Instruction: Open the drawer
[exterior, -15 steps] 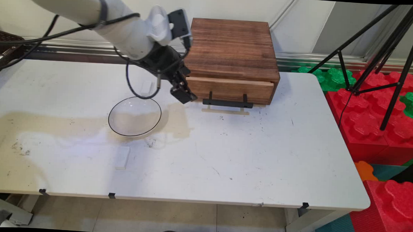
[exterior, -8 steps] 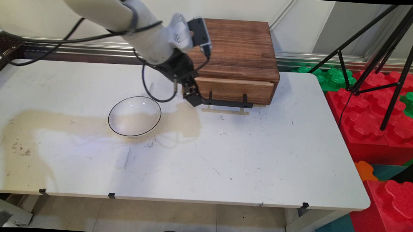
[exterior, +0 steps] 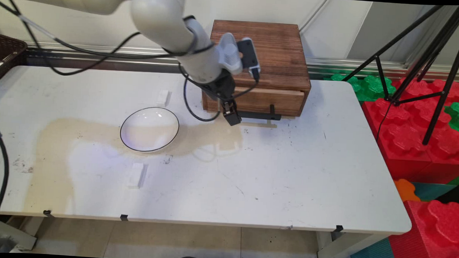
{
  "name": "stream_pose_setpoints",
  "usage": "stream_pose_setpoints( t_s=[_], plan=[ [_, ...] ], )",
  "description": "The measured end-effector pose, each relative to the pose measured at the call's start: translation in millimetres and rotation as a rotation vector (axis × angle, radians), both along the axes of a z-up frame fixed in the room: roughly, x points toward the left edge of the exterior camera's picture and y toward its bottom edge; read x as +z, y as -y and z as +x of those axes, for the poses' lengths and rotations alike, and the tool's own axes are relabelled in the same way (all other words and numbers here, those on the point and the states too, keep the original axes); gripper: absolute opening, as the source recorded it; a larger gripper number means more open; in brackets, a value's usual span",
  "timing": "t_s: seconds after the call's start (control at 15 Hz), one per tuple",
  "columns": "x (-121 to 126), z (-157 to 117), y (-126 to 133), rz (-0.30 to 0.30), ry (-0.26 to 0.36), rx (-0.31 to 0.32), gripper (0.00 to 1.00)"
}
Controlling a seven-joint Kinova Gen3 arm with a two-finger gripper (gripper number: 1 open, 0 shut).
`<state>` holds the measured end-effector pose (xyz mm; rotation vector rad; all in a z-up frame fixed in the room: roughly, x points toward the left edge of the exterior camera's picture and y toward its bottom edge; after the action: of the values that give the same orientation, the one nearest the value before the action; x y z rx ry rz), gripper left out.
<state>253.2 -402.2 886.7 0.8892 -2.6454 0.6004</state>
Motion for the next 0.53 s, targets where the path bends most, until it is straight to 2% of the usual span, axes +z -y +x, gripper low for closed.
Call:
stream_pose_setpoints(
  t_s=[0.53],
  plan=[
    [-32, -29, 31, 0.015, 0.046, -0.013, 1.00]
  ],
)
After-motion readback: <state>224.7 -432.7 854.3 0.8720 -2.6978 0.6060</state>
